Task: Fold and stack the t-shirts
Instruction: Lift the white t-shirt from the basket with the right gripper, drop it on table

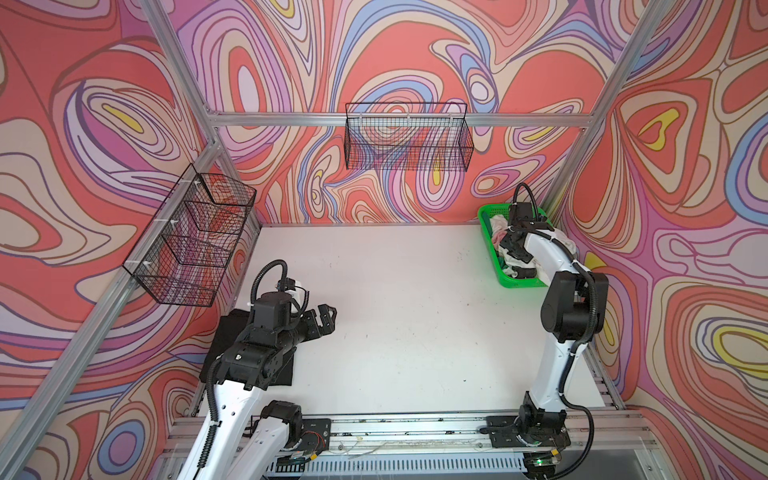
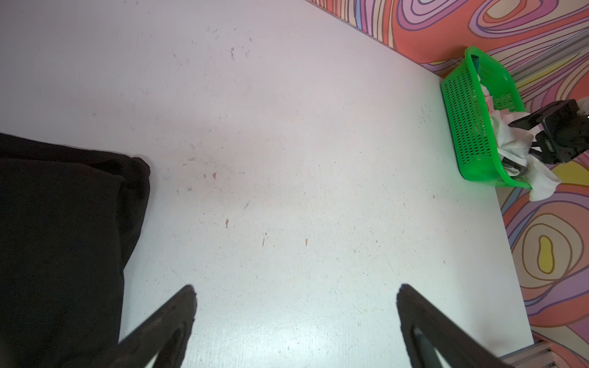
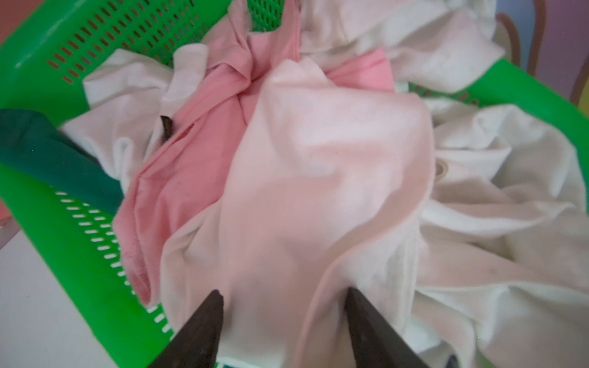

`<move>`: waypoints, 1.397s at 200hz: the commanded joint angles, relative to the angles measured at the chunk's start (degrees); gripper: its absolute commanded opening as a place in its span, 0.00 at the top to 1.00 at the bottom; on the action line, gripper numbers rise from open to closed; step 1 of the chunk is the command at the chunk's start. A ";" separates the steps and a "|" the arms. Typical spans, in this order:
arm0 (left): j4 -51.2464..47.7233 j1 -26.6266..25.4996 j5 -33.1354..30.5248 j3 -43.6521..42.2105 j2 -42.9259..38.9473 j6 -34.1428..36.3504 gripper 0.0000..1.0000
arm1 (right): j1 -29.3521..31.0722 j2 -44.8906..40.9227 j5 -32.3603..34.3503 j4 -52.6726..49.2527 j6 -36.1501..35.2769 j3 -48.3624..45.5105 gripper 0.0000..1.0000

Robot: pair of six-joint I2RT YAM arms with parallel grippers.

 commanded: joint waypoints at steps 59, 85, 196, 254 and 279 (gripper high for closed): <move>-1.13 -0.42 0.90 -0.83 0.68 0.41 0.00 | -0.77 -3.74 -2.83 0.00 0.20 -1.74 0.96; -1.13 -0.38 0.90 -0.78 0.69 0.48 0.00 | -0.63 -8.98 -10.57 1.21 1.52 0.10 1.00; -0.72 -0.36 1.76 -0.95 -0.01 0.59 0.00 | 11.26 -18.97 -45.51 -5.36 2.45 42.13 1.00; -0.36 -0.36 1.80 -1.00 -1.15 0.59 0.00 | 20.46 -23.84 -64.31 18.76 16.19 39.85 1.00; -0.51 -0.36 1.09 -1.12 -1.93 0.41 0.00 | 21.30 -28.99 -64.09 23.98 16.57 27.81 1.00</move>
